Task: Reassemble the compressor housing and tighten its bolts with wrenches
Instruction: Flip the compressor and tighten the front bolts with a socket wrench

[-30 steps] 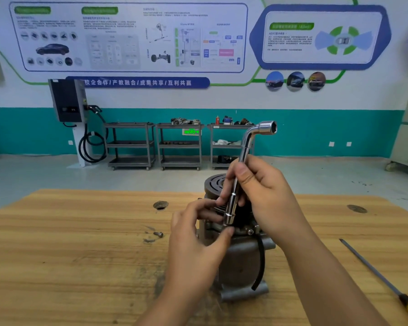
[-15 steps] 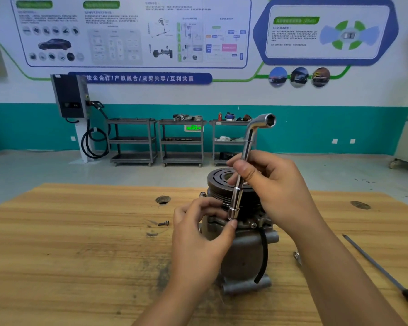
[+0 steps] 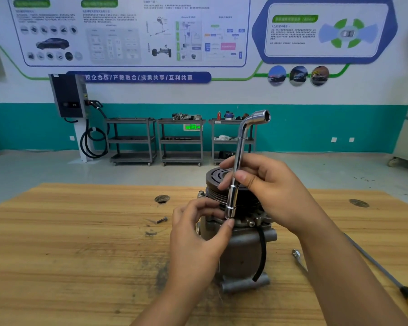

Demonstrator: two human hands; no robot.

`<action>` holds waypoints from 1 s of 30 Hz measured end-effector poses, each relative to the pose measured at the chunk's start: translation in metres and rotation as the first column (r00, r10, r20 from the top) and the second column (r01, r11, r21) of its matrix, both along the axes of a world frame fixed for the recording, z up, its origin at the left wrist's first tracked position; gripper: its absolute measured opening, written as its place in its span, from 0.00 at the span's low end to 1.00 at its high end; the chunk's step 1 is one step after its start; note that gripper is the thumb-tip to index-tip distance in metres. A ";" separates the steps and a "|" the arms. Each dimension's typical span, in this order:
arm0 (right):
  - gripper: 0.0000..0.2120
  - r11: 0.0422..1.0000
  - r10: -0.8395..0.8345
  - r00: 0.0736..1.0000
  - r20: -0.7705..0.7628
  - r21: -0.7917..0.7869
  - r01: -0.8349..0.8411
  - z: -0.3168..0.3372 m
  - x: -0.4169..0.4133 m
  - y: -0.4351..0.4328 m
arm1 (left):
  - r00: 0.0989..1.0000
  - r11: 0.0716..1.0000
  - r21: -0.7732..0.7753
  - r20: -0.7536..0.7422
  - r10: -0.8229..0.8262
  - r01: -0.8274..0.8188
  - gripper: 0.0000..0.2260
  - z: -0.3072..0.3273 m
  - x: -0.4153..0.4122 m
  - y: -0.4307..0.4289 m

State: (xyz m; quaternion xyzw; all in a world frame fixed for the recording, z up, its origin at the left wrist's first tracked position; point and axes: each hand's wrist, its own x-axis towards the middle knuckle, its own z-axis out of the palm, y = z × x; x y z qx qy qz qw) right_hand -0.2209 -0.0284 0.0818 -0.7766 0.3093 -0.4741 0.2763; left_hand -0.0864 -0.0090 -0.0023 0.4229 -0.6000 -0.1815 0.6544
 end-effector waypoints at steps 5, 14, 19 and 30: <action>0.12 1.000 0.028 0.998 -0.056 -0.006 -0.029 0.000 0.001 0.001 | 1.000 1.000 -0.028 -0.007 0.001 -0.001 0.18 -0.002 0.000 -0.002; 0.10 1.000 -0.016 0.999 -0.035 0.002 0.016 -0.002 0.002 0.001 | 0.997 0.990 -0.126 0.037 0.074 -0.069 0.08 0.003 0.002 -0.001; 0.10 0.999 -0.038 0.996 -0.085 0.016 0.039 -0.002 0.002 0.000 | 0.997 0.968 -0.251 -0.074 -0.005 -0.014 0.05 0.050 0.003 -0.007; 0.12 1.000 0.004 1.000 -0.020 -0.011 -0.005 -0.002 -0.003 -0.003 | 0.937 0.943 -0.195 -0.171 -0.303 0.270 0.12 0.077 -0.014 -0.021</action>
